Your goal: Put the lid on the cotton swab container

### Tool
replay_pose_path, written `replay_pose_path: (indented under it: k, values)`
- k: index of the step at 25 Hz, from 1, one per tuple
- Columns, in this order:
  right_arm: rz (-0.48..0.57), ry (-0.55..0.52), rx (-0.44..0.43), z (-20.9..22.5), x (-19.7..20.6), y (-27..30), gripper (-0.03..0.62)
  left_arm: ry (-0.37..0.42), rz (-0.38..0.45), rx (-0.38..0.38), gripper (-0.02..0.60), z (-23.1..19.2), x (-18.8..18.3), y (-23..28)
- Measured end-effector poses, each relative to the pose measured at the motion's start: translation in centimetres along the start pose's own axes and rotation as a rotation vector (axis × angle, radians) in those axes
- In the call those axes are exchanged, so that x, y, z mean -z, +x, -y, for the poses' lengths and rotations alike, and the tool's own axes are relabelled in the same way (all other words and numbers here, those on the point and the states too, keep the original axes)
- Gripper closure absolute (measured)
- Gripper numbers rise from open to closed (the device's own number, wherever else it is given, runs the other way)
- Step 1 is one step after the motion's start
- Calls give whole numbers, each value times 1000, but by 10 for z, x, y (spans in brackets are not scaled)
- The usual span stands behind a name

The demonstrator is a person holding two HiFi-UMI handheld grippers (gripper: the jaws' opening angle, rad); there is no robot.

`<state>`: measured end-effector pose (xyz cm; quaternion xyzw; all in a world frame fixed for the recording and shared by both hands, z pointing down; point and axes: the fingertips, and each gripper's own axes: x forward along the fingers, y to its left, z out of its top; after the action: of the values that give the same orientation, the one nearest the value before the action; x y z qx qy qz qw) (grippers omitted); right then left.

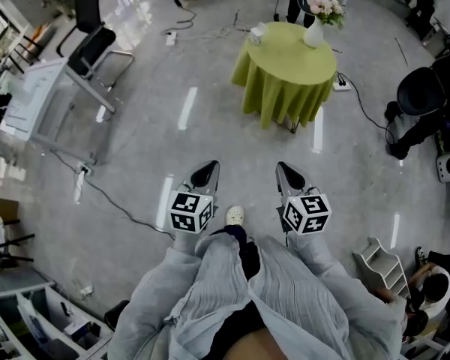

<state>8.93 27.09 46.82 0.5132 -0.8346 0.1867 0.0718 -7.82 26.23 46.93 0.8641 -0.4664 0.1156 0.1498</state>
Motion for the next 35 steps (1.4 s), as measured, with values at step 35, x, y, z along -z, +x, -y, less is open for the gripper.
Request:
replay_pose_path:
  k: [35]
  values:
    - [-117, 27, 33, -7, 2, 101, 592, -80, -66, -17, 565, -108, 8, 29]
